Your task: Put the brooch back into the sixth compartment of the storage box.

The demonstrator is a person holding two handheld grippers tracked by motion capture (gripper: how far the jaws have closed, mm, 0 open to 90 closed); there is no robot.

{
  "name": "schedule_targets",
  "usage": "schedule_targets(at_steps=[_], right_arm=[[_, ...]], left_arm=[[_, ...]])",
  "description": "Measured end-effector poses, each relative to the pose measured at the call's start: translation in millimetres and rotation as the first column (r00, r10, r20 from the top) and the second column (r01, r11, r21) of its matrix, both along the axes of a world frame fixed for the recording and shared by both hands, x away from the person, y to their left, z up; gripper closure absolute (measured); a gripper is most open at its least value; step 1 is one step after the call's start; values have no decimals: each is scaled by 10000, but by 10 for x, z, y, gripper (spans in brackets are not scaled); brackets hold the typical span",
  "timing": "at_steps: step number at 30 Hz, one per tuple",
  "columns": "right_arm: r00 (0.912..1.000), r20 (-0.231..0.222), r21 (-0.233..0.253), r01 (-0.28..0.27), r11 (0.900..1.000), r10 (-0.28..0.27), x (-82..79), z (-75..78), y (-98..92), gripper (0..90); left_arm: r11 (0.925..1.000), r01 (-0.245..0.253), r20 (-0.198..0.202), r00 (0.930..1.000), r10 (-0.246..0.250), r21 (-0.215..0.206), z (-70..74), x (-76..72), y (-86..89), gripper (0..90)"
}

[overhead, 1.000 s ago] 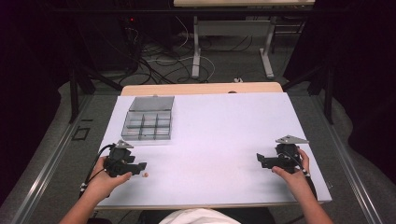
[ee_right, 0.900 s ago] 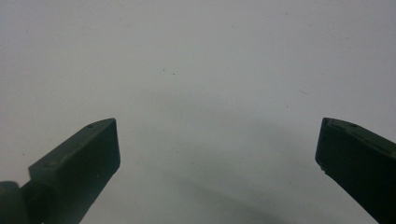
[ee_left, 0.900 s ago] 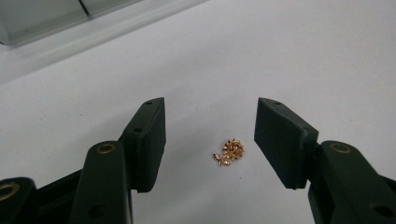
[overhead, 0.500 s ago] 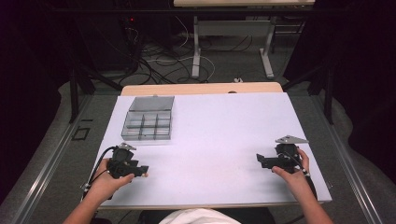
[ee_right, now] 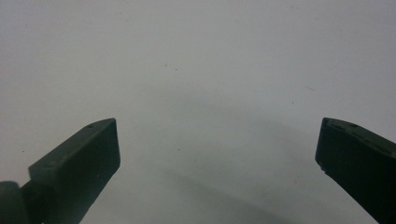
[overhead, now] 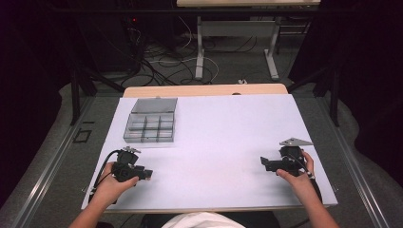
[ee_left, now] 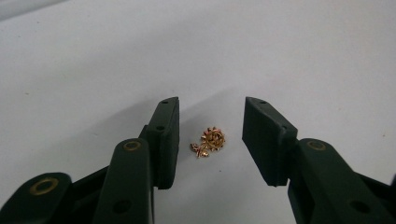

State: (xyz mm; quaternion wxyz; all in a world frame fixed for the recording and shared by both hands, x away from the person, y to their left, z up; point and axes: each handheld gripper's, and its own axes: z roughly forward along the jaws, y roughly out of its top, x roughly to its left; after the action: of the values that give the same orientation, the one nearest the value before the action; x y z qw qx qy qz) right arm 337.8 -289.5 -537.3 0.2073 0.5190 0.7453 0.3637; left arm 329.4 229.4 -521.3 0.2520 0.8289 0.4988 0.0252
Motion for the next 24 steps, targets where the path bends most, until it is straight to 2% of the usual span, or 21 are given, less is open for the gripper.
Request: schedule_targets(at_steps=[9, 18, 19, 24], right_arm=[[10000, 24, -16, -28, 10000, 28, 3, -7, -3, 0], [9999, -19, -93, -102, 9999, 102, 5, -11, 1, 0], [9999, -28, -78, -104, 9999, 104, 4, -10, 1, 0], [9999, -44, -49, -121, 9999, 121, 6, -13, 3, 0]], left_arm=[[9999, 53, -113, 9999, -51, 117, -56, 4, -49, 648], [9996, 78, -177, 9998, -73, 266, -80, 12, -65, 686], [9996, -36, -202, 9998, 41, 271, -81, 6, -72, 690], [9994, 67, -173, 9998, -61, 334, -91, 11, -71, 711]])
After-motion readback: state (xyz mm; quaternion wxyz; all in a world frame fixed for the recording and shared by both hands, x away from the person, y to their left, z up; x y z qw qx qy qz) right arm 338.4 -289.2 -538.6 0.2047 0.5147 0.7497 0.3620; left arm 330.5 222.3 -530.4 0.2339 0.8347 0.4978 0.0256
